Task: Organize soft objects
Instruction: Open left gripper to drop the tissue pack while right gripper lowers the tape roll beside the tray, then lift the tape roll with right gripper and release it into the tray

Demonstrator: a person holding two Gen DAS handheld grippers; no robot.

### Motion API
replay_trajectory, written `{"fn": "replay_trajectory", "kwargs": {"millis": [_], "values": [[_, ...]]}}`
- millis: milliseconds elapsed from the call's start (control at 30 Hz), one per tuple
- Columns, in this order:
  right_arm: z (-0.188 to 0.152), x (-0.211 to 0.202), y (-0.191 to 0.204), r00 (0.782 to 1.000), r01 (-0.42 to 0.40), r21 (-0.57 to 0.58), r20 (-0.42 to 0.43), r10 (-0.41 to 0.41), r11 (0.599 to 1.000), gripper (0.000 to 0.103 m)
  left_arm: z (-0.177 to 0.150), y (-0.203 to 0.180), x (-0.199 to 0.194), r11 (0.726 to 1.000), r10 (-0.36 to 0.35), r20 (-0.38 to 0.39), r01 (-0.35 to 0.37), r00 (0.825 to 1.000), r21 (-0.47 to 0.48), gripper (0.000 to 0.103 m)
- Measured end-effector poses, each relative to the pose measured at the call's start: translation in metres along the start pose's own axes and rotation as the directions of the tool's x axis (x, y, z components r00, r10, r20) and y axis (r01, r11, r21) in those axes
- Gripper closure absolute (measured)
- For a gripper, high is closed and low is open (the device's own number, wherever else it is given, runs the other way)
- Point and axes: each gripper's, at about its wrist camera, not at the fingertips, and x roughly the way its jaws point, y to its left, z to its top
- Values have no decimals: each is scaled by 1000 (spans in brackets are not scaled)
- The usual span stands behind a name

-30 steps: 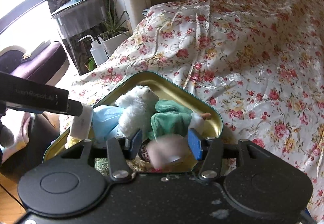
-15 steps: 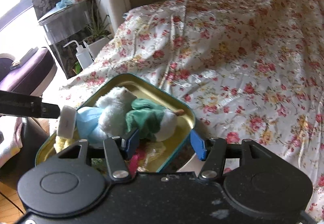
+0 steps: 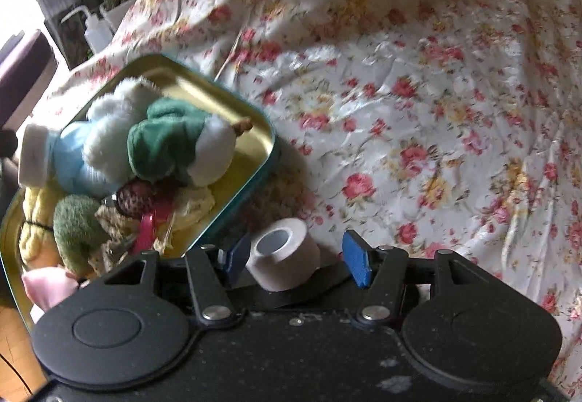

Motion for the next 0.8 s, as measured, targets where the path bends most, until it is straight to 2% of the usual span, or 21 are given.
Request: {"fn": "replay_trajectory", "kwargs": {"millis": [167, 200, 267, 600, 700, 800], "values": [[-6, 14, 16, 1000, 11, -57, -28, -13, 998, 47, 0, 1, -1, 1000, 0, -1, 0, 1000, -4, 24], [-7, 16, 17, 1000, 13, -64, -28, -15, 998, 55, 0, 2, -1, 1000, 0, -1, 0, 1000, -7, 24], [-8, 19, 20, 999, 15, -80, -46, -19, 997, 79, 0, 3, -1, 1000, -2, -2, 2, 1000, -13, 24], [3, -10, 5, 996, 68, -34, 52, -66, 997, 79, 1, 8, -1, 1000, -4, -2, 4, 1000, -28, 24], [6, -29, 7, 993, 28, -23, 116, -25, 999, 79, 1, 8, -1, 1000, -2, -1, 2, 1000, -30, 24], [4, -47, 22, 981, -36, -63, 190, 47, 997, 79, 1, 8, 0, 999, 4, -3, -4, 1000, -38, 24]]}}
